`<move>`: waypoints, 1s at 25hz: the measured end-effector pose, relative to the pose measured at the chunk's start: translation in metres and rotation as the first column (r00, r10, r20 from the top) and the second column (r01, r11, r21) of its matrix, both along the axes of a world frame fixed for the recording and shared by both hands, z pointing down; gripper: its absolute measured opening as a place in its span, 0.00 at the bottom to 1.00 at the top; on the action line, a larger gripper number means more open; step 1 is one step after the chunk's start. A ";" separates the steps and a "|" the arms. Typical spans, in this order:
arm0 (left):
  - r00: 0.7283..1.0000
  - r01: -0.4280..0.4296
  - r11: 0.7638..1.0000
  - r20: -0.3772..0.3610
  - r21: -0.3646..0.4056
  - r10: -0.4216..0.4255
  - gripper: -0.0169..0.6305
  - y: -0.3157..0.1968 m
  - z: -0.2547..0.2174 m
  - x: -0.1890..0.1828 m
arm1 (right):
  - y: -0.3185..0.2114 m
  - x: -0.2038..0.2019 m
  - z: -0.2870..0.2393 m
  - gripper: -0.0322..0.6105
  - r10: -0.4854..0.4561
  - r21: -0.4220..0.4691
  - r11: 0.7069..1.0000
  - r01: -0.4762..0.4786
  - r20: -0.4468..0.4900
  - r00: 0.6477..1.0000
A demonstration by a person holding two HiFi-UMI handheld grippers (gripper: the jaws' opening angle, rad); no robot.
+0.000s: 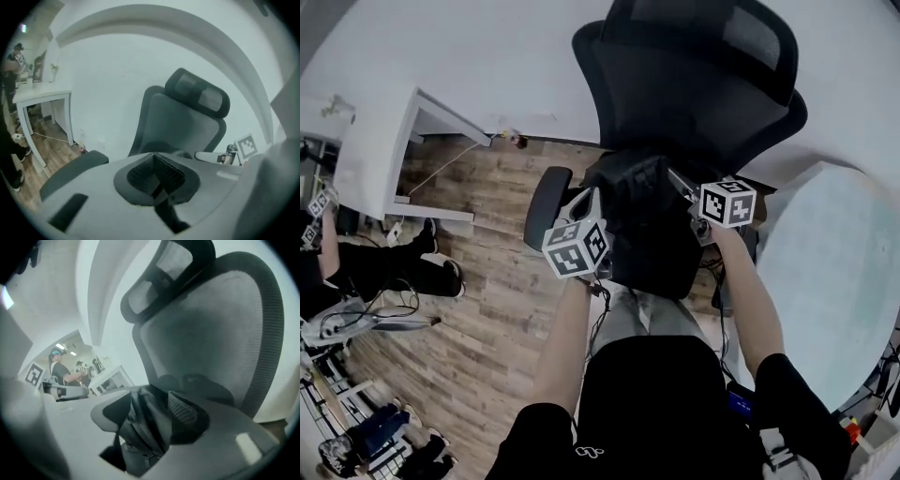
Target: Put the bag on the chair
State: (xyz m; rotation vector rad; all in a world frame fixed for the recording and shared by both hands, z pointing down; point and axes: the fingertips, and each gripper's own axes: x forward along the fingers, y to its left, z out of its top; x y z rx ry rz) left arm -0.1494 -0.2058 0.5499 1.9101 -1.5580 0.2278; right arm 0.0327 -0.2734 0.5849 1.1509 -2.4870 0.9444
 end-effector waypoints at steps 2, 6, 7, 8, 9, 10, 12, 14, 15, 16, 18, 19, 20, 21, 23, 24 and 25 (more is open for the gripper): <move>1.000 0.031 0.997 0.000 0.076 -0.031 0.02 -0.003 -0.033 0.000 | 0.000 -0.011 -0.044 0.39 -0.010 0.080 0.997 0.005 0.065 0.998; 0.988 0.065 0.962 0.122 0.264 -0.100 0.02 -0.018 -0.111 -0.003 | -0.007 -0.030 -0.132 0.10 -0.020 0.218 0.975 -0.034 0.241 0.970; 0.984 0.073 0.951 0.133 0.301 -0.118 0.02 -0.018 -0.128 -0.002 | -0.003 -0.033 -0.149 0.07 -0.022 0.232 0.972 -0.048 0.292 0.956; 0.982 0.088 0.939 0.127 0.333 -0.137 0.02 -0.016 -0.144 -0.002 | 0.001 -0.036 -0.164 0.06 -0.031 0.242 0.969 -0.055 0.337 0.941; 0.981 0.111 0.926 0.110 0.360 -0.161 0.02 -0.012 -0.157 -0.002 | 0.005 -0.039 -0.178 0.06 -0.043 0.251 0.966 -0.057 0.375 0.926; 0.978 0.141 0.913 0.089 0.383 -0.188 0.02 -0.009 -0.167 -0.003 | 0.009 -0.040 -0.191 0.06 -0.050 0.260 0.964 -0.061 0.401 0.915; 0.969 0.193 0.890 0.059 0.413 -0.238 0.02 0.000 -0.181 -0.004 | 0.016 -0.038 -0.209 0.06 -0.040 0.278 0.957 -0.084 0.412 0.910; 0.964 0.202 0.876 0.068 0.438 -0.256 0.02 0.007 -0.190 0.000 | 0.022 -0.034 -0.217 0.06 -0.023 0.315 0.944 -0.096 0.355 0.935; 0.963 0.192 0.873 0.083 0.449 -0.255 0.02 0.009 -0.193 0.002 | 0.024 -0.033 -0.219 0.06 -0.024 0.344 0.935 -0.087 0.304 0.952; 0.962 0.182 0.870 0.098 0.459 -0.253 0.02 0.010 -0.197 0.004 | 0.026 -0.032 -0.221 0.06 -0.027 0.375 0.924 -0.071 0.250 0.968; 0.962 0.171 0.866 0.111 0.470 -0.251 0.02 0.013 -0.203 0.005 | 0.029 -0.031 -0.225 0.06 -0.033 0.415 0.909 -0.044 0.177 0.984; 0.962 0.167 0.865 0.115 0.472 -0.249 0.02 0.014 -0.205 0.005 | 0.030 -0.031 -0.227 0.06 -0.034 0.426 0.904 -0.038 0.162 0.986; 0.962 0.163 0.865 0.119 0.474 -0.246 0.02 0.014 -0.207 0.005 | 0.030 -0.030 -0.228 0.06 -0.034 0.433 0.901 -0.036 0.153 0.988; 0.962 0.157 0.864 0.125 0.478 -0.244 0.02 0.013 -0.209 0.006 | 0.029 -0.028 -0.230 0.06 -0.032 0.441 0.897 -0.035 0.144 0.989; 0.961 0.143 0.862 0.139 0.487 -0.238 0.02 0.010 -0.214 0.010 | 0.027 -0.024 -0.233 0.06 -0.026 0.458 0.888 -0.035 0.126 0.992; 0.961 0.136 0.861 0.147 0.490 -0.236 0.02 0.008 -0.216 0.012 | 0.026 -0.021 -0.235 0.06 -0.022 0.466 0.884 -0.037 0.121 0.992; 0.960 0.131 0.860 0.154 0.493 -0.234 0.02 0.007 -0.217 0.014 | 0.025 -0.019 -0.236 0.06 -0.018 0.473 0.880 -0.040 0.118 0.993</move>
